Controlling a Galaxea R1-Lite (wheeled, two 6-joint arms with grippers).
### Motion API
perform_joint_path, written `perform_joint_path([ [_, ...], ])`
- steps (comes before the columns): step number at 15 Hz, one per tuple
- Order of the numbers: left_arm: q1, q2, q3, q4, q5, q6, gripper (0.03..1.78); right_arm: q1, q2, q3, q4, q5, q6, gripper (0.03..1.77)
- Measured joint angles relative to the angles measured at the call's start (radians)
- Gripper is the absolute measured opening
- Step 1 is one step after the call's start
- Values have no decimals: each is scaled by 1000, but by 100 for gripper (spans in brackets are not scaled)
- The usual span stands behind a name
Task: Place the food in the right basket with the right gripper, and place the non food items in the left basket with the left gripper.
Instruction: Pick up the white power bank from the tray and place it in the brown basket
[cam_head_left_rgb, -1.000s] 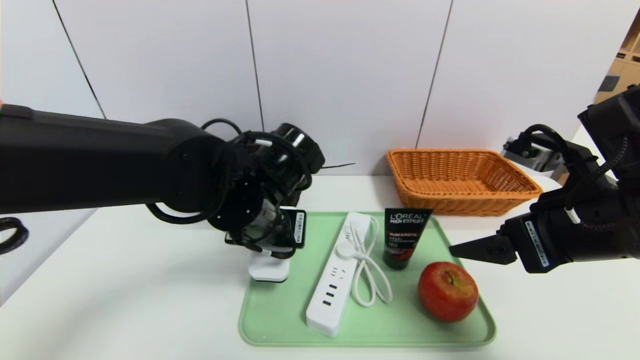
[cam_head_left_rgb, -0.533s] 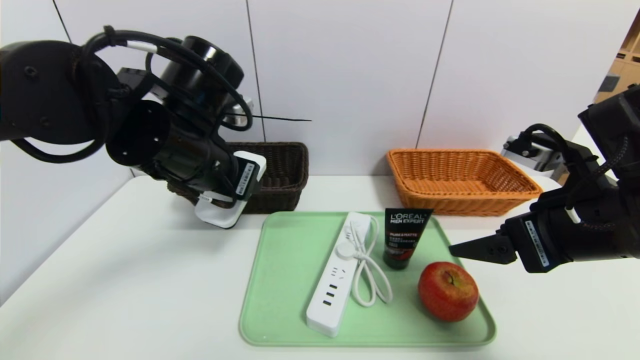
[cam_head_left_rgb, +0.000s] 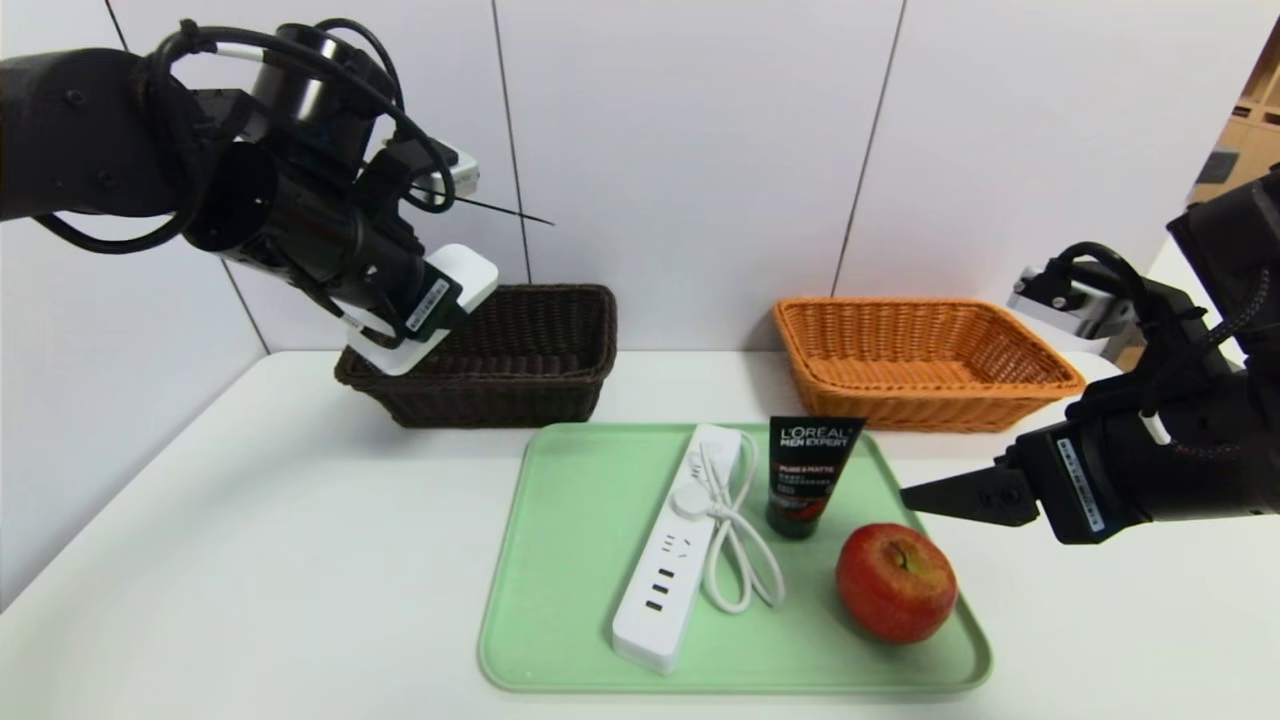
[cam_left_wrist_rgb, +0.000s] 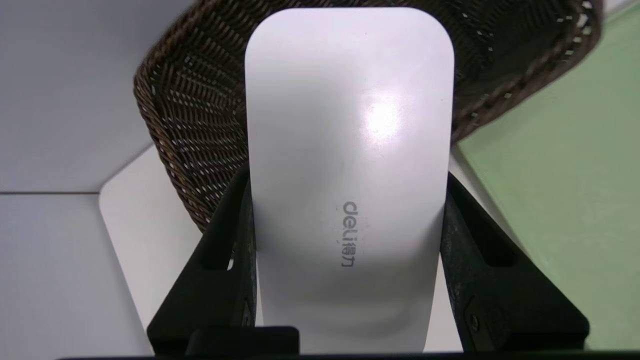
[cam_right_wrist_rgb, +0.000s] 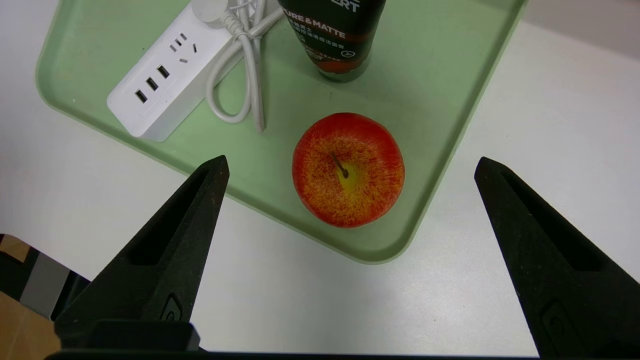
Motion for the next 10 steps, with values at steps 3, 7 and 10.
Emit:
perform_joint_path([
  [3,51,84,-29,-96,-13,172,101,0,-13,13,0,0,1,170],
  [7,87,186,-35,-234,-15,343,101,-1,-15,36,-2,4,41,170],
  [10,96,229,-37,-270,-15,393,101,-1,-13,63,-36,4,42,170],
])
